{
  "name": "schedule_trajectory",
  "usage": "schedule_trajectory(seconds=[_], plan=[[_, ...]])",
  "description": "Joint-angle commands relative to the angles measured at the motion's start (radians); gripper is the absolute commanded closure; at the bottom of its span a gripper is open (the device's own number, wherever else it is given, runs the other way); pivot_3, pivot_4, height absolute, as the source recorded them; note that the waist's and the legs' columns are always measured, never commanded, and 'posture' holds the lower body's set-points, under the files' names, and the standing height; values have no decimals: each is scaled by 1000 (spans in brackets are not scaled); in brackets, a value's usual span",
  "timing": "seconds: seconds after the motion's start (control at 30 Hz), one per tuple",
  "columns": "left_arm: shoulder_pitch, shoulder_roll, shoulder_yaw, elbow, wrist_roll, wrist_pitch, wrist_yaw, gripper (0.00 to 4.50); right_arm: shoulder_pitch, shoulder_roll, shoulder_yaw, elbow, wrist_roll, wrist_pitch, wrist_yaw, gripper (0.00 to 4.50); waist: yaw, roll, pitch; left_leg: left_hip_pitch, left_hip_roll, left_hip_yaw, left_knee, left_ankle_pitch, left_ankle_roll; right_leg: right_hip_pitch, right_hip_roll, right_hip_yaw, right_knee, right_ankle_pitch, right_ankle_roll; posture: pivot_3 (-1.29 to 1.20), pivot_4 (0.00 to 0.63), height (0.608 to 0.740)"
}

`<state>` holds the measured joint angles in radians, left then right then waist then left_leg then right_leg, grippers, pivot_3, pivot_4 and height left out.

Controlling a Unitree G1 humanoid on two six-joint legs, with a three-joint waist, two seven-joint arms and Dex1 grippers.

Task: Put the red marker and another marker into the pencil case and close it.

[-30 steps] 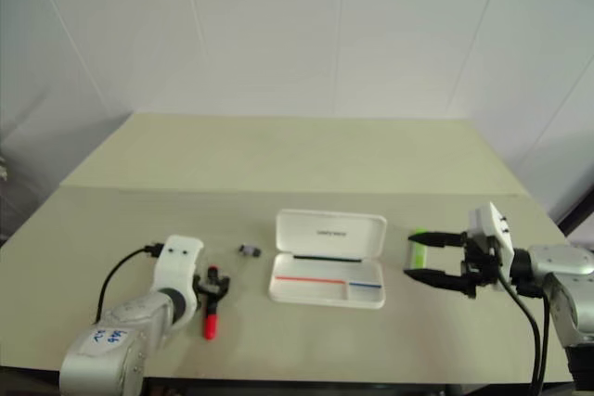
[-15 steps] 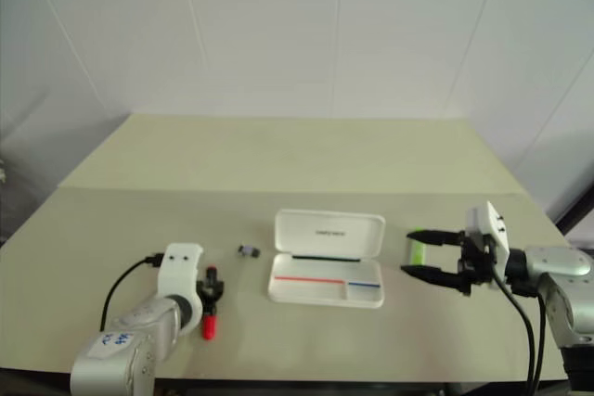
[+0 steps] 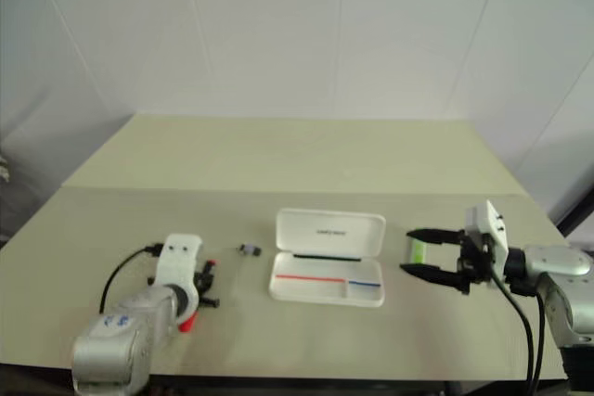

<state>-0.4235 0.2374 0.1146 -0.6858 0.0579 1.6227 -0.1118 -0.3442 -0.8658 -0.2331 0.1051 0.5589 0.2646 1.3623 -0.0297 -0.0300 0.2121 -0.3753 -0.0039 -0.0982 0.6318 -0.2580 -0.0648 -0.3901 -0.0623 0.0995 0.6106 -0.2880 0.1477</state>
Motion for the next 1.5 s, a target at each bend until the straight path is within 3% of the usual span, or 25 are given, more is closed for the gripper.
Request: schedule_trajectory(seconds=[0.03,0.17,0.33,0.6,0.93,1.17,1.5], plan=[[-76,125,-17,31,-88,-9,-105,3910,-6,-13,-23,-32,16,2,-1,0,-1,0,0,0,0,0,0,0,0,0,0,0,-1,0,0,0,150,740],[-156,222,-21,103,-148,-132,-184,3910,14,-22,-39,-50,25,11,-1,0,0,0,0,0,0,0,-3,-1,0,-1,0,0,-1,0,1,0,150,740],[-272,277,-27,257,-245,-557,-387,3910,43,-25,-67,-79,30,18,-23,0,3,1,0,-2,1,0,-4,-2,-1,-3,0,-1,-1,0,1,0,150,740],[-439,349,-259,498,-278,-973,-776,3910,126,-22,-127,-163,46,34,-87,0,3,1,0,-3,1,1,-5,-3,0,-3,0,0,-4,0,1,0,150,740],[-515,254,-462,583,-278,-1039,-966,3910,354,-5,-292,-339,92,66,-175,0,2,2,1,-4,0,1,-3,-4,2,-3,0,0,-3,-1,2,0,150,740],[-571,132,-589,836,-149,-1177,-948,3910,485,24,-379,-435,118,73,-228,0,3,1,1,-4,0,1,-1,-3,2,-2,0,1,-3,-1,2,0,150,740],[-599,23,-611,1025,-47,-1303,-938,3910,598,48,-450,-500,143,69,-267,0,4,1,1,-4,0,1,-2,-3,3,-3,0,1,-4,-1,3,0,150,740]])
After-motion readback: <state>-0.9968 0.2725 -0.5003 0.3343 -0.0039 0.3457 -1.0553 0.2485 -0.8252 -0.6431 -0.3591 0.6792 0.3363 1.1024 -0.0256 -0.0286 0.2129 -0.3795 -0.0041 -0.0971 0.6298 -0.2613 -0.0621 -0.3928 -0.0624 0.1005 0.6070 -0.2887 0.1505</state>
